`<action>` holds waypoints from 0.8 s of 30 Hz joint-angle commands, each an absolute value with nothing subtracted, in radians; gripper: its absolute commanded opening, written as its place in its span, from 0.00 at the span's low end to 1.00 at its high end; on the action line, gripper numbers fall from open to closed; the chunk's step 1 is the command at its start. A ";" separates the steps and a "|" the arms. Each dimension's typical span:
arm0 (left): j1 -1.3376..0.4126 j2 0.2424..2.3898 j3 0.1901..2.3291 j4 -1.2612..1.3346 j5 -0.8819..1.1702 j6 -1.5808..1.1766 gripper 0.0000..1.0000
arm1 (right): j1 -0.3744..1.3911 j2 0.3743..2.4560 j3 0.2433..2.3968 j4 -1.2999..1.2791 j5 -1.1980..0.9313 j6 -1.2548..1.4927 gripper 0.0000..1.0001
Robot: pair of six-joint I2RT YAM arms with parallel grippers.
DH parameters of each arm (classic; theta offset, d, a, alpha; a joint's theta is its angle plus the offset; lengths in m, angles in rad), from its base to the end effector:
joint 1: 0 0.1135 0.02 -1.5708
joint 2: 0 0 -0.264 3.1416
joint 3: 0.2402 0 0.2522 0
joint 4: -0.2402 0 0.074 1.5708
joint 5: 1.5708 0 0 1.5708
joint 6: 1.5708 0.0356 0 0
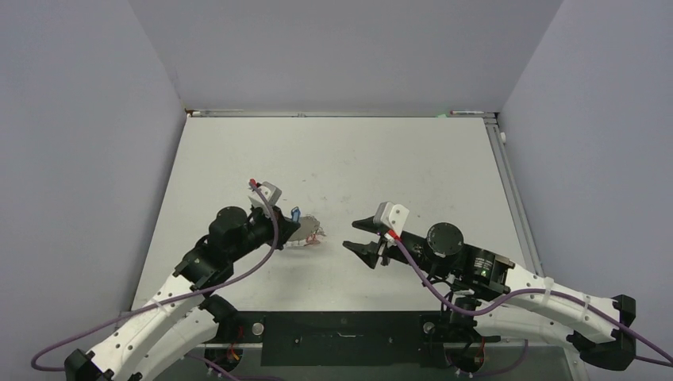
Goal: Put the keys on the keyring
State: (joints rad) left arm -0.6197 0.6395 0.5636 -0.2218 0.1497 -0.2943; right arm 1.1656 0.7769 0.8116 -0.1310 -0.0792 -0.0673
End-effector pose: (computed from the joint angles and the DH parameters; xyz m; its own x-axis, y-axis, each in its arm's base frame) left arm 0.1283 -0.0980 0.2803 -0.4288 -0.0464 -0.9022 0.5914 0.7405 -0.3192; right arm 0.0697 0.1697 0.3565 0.0259 -0.1097 -0.9936 -0.9476 0.3139 -0.0593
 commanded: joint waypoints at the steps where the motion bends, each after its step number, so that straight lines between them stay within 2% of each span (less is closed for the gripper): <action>1: -0.643 0.743 0.651 -0.086 0.096 -0.344 0.00 | 1.165 0.741 0.785 -0.039 -0.022 -0.019 0.46; 5: -0.649 0.859 0.700 -0.018 0.064 -0.322 0.00 | 1.166 0.726 0.762 -0.013 -0.003 -0.012 0.46; 12: -0.660 1.174 0.943 0.031 0.110 -0.240 0.00 | 1.165 0.695 0.769 -0.026 0.109 -0.013 0.46; 19: -0.716 1.415 1.235 -0.103 0.187 -0.073 0.00 | 1.163 0.573 0.788 -0.069 0.267 0.000 0.46; 21: -0.773 1.458 1.256 -0.155 0.205 -0.025 0.00 | 1.164 0.528 0.785 -0.082 0.292 0.000 0.46; 24: -0.892 1.488 1.190 -0.216 0.073 0.045 0.00 | 1.164 0.474 0.784 -0.113 0.319 0.036 0.46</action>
State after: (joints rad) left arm -0.7582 1.4597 1.2083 -0.1299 0.1326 -0.0868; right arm 1.1656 0.5400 0.7593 -0.0929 0.2295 -0.0051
